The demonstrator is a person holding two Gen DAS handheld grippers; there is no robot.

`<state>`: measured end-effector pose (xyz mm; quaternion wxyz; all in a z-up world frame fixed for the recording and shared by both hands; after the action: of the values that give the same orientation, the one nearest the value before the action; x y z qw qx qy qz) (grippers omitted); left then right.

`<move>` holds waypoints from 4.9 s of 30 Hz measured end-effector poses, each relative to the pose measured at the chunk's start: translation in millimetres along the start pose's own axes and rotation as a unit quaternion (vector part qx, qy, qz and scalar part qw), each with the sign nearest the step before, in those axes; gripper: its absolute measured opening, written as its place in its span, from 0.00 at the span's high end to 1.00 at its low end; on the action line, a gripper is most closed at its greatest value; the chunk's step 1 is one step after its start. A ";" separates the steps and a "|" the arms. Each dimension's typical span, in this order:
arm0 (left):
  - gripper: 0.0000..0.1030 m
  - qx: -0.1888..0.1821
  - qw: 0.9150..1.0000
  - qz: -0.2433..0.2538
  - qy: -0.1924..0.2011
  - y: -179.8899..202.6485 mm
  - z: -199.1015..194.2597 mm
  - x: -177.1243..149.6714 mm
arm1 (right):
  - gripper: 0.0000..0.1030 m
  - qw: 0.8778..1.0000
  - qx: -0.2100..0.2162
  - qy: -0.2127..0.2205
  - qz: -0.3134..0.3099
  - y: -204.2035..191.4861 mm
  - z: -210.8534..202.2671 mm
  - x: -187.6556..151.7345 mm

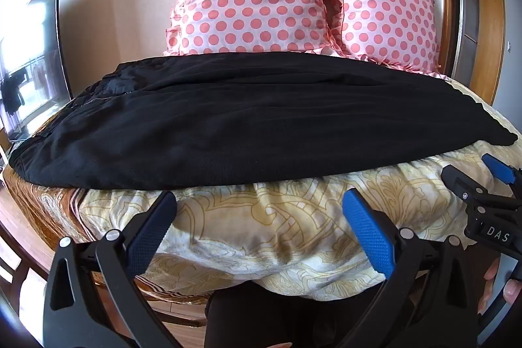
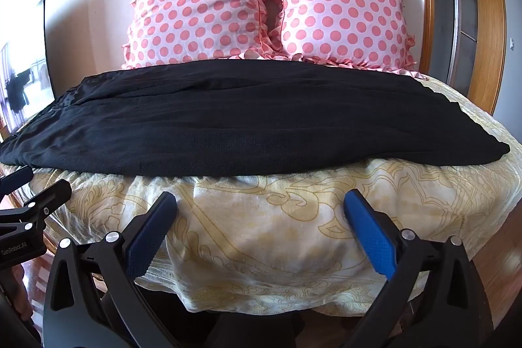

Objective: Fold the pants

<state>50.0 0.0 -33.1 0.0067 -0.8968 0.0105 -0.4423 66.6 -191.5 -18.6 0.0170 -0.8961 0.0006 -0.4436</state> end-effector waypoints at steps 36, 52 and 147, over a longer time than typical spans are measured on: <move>0.02 0.000 1.000 0.000 0.000 0.0 0.0 0.0 | 0.01 1.000 0.000 0.002 0.000 -0.3 -0.3 -0.2; 0.02 0.000 1.000 0.000 0.000 0.0 0.0 -0.1 | 0.01 1.000 0.000 0.002 0.000 -0.4 -0.5 -0.2; 0.02 -0.023 0.996 -0.086 0.024 -90.1 57.0 82.8 | 0.46 0.887 -0.274 -0.153 0.337 328.4 303.0 230.1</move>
<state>146.8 88.2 -0.2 -0.0527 -0.8835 -0.0566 -0.4620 451.6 -514.3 -29.5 -0.0810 -0.8676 0.4218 -0.2505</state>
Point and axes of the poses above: each gripper's, at about its wrist camera, not at the fingertips, and z roughly the way its jaws point, y to its right, x to its top, the point moved 6 cm from there along z, roughly the way its jaws point, and after that the axes turned 4 degrees about -y, right-handed, at the moved point
